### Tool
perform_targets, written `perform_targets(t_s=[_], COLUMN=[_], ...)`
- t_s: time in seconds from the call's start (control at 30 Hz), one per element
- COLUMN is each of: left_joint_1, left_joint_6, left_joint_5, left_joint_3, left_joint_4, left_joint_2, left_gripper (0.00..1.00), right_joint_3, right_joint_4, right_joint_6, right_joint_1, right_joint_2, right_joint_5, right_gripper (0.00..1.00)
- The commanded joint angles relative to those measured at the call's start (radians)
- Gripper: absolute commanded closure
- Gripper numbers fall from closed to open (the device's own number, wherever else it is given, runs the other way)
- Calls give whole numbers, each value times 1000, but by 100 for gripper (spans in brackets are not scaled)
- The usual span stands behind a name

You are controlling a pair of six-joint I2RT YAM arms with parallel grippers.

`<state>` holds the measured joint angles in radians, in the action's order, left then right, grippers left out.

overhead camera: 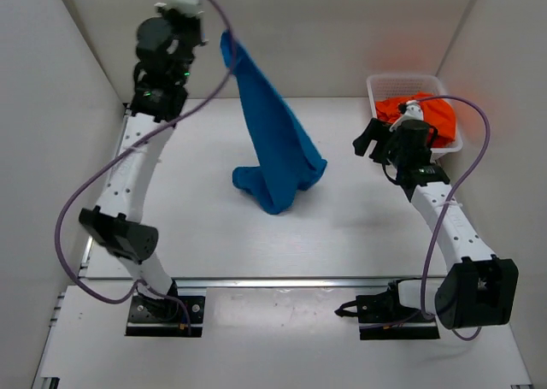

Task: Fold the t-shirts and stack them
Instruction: Flatten out the tshirt

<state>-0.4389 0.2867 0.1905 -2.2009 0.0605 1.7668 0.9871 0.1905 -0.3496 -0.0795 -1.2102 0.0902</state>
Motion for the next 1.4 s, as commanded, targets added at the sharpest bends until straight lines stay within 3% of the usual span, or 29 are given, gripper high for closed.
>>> perform_targets(t_s=[0.0,0.07,0.13,0.2,0.27,0.33,0.43,0.63,0.7,0.8,0.9,1.0,1.13,1.23,1.37], left_joint_1=[253,317,354,377,347,275,81,-167,-198,-257,-300,-322,-316,-317,-302], left_joint_6=[-135,-97,-41,3,-9,-23,-43,-31,-40,-47,-49,-35,-46,-32,-6], left_joint_5=[61,113,267,314,255,94,-174,-269,-327,-347,-338,-341,-268,-192,-164], left_joint_3=[227,526,747,900,993,1033,1011,959,807,570,483,441,503,507,517], left_joint_4=[146,153,90,84,154,179,260,217,300,418,385,398,374,346,344], left_joint_2=[-214,-350,-459,-530,-608,-648,-603,-305,-152,148,256,321,353,362,364], left_gripper=[72,60,28,18,11,11,12,14,15,21,17,17,18,23,44], right_joint_3=[-5,8,44,70,97,120,133,111,82,13,-53,-117,-139,-131,-120], right_joint_4=[-54,-62,-53,-51,-39,-37,-39,-13,0,13,23,27,39,29,4], right_joint_6=[-9,-5,14,55,76,71,28,-8,-6,-14,-19,-19,-17,-8,-11], right_joint_1=[-17,-43,-61,-91,-123,-138,-134,-94,-72,-11,27,50,57,50,32], right_joint_2=[-28,-69,-109,-159,-219,-259,-295,-241,-184,-77,-8,35,58,46,26], right_joint_5=[31,40,31,17,3,-20,-7,-29,-40,-37,-20,-4,0,3,22], right_gripper=[21,20,18,16,15,15,15,16,16,17,16,17,17,16,17])
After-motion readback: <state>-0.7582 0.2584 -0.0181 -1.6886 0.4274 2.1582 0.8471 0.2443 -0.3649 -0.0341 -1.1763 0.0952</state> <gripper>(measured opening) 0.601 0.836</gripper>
